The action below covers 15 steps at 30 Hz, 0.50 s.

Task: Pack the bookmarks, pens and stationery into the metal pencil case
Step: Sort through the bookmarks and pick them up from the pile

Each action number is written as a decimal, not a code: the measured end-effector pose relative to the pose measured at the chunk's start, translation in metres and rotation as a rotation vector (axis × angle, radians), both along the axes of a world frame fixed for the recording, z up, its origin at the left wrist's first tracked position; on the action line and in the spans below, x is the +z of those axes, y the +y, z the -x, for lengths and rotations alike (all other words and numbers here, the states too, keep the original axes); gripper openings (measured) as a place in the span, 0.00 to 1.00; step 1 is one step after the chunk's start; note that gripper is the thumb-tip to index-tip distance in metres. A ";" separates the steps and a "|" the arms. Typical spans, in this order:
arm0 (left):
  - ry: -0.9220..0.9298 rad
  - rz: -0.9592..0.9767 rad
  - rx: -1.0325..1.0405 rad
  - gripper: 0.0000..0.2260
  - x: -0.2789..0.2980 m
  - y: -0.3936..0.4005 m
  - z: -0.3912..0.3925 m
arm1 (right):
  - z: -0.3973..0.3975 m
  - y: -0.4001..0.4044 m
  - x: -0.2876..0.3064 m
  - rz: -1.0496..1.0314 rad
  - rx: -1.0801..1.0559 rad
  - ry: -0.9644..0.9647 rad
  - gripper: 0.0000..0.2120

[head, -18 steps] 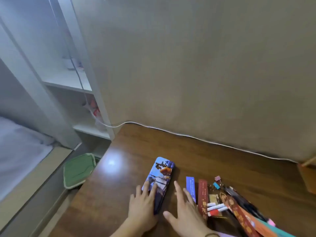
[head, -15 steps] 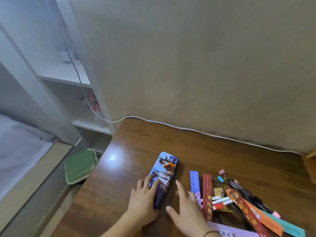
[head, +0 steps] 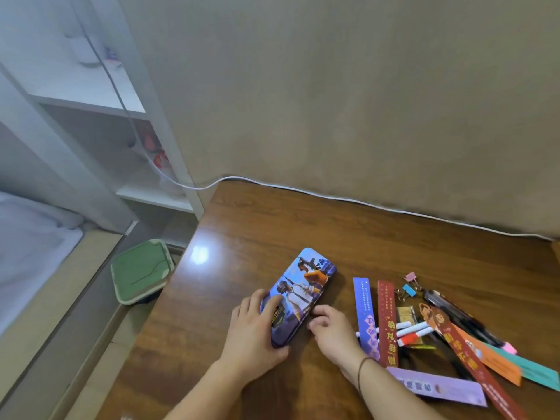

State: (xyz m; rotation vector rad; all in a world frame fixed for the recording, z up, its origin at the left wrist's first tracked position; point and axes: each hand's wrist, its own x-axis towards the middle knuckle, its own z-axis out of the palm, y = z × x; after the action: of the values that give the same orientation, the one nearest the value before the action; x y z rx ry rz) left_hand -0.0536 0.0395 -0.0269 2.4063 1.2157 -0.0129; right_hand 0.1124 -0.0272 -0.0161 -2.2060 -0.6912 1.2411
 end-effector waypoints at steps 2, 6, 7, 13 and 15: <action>-0.124 0.050 0.019 0.39 -0.003 0.004 0.005 | 0.001 -0.001 -0.005 0.001 -0.008 0.020 0.09; -0.475 0.446 0.078 0.31 0.011 0.026 0.027 | -0.002 0.003 -0.004 -0.021 -0.095 0.058 0.07; -0.539 0.542 0.121 0.27 0.013 0.033 0.031 | -0.003 0.004 -0.003 -0.027 -0.114 0.057 0.08; -0.653 0.424 0.581 0.06 0.000 0.061 0.029 | 0.000 0.015 0.003 0.033 -0.123 -0.001 0.18; -0.581 0.312 0.609 0.16 -0.005 0.061 0.024 | 0.002 0.018 0.001 0.055 -0.139 -0.030 0.21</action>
State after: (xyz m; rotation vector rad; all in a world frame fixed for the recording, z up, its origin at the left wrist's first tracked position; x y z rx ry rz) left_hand -0.0780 0.1008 -0.0321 1.5358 1.4545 0.5893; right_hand 0.1106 -0.0087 -0.0151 -2.2797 -0.5109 1.1725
